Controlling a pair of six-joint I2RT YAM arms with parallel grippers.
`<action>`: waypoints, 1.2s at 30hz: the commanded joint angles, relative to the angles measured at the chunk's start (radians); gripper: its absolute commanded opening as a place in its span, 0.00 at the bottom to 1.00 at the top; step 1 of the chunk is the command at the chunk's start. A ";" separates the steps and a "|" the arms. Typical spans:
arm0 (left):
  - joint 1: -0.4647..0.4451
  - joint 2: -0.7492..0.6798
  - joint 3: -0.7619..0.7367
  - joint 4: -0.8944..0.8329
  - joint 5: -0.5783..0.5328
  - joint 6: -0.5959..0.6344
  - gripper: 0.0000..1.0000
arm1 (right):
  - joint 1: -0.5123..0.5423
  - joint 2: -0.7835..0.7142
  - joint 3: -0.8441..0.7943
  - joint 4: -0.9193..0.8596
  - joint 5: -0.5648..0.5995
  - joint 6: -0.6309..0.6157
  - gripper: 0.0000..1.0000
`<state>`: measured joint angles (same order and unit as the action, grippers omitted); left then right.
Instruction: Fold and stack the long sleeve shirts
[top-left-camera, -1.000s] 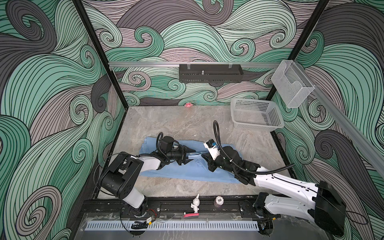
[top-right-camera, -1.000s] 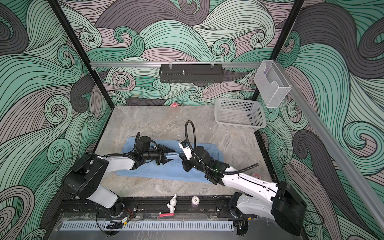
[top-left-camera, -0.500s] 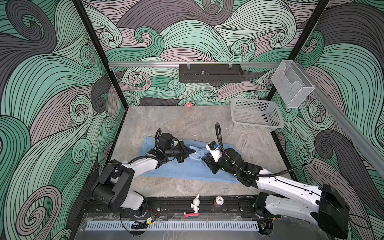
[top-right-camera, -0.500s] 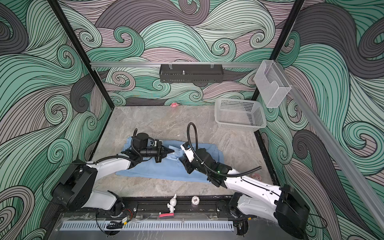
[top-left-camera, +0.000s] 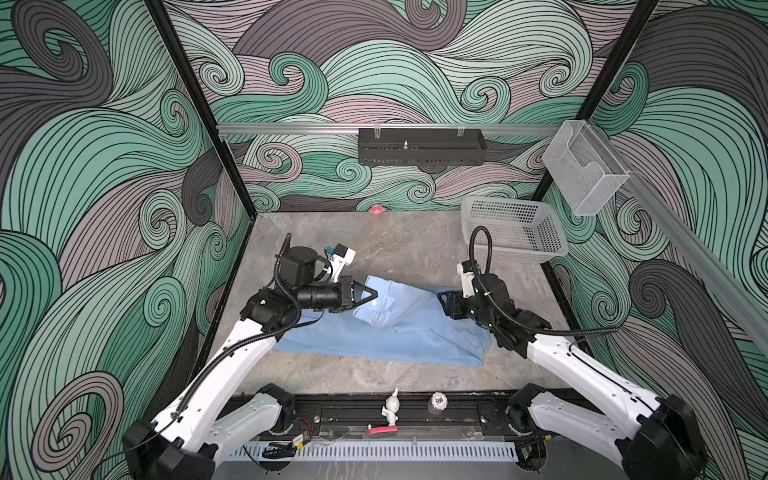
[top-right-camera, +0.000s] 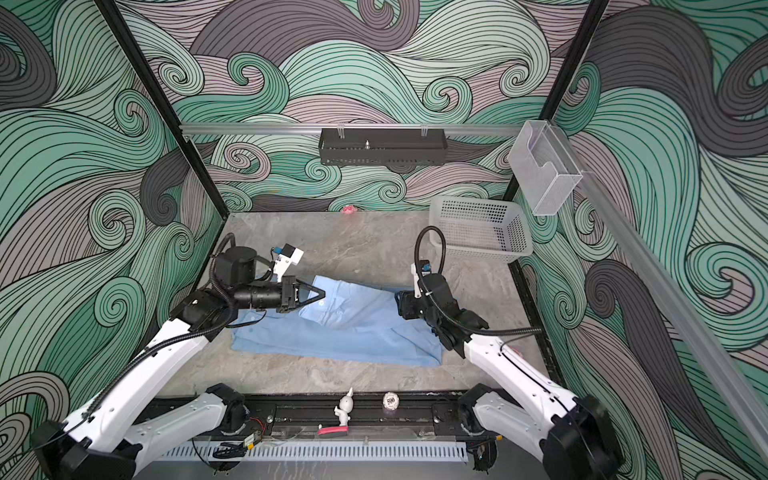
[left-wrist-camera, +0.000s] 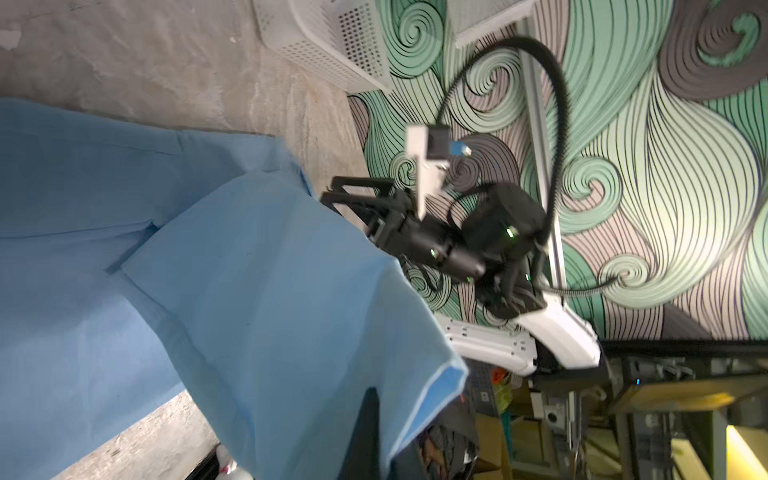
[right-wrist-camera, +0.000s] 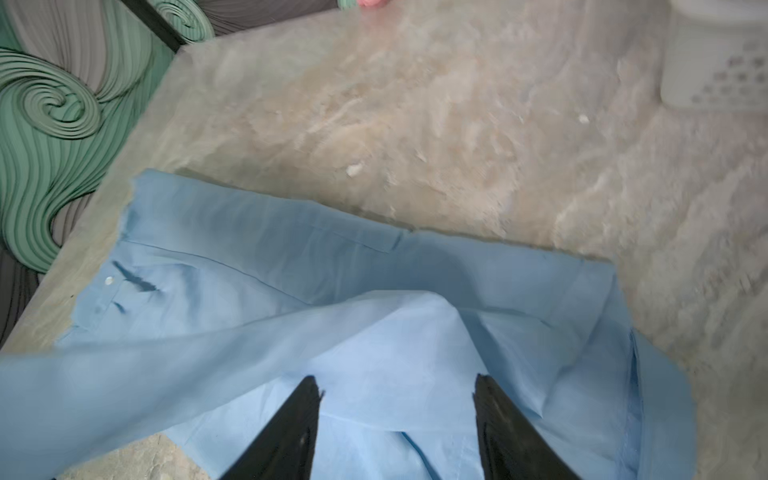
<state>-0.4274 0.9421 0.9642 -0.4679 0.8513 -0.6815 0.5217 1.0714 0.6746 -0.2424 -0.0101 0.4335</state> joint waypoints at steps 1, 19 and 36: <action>-0.001 -0.096 0.006 -0.085 0.114 0.188 0.00 | -0.046 0.099 0.068 -0.110 -0.082 0.113 0.55; -0.137 -0.254 0.148 -0.256 0.358 0.467 0.00 | -0.104 0.447 0.335 -0.294 -0.124 0.143 0.43; -0.138 -0.201 -0.025 -0.061 0.253 0.434 0.00 | -0.193 0.615 0.281 -0.310 -0.036 0.083 0.33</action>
<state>-0.5579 0.7273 0.9287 -0.5907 1.1492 -0.2581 0.3401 1.6566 0.9375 -0.5304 -0.0788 0.5434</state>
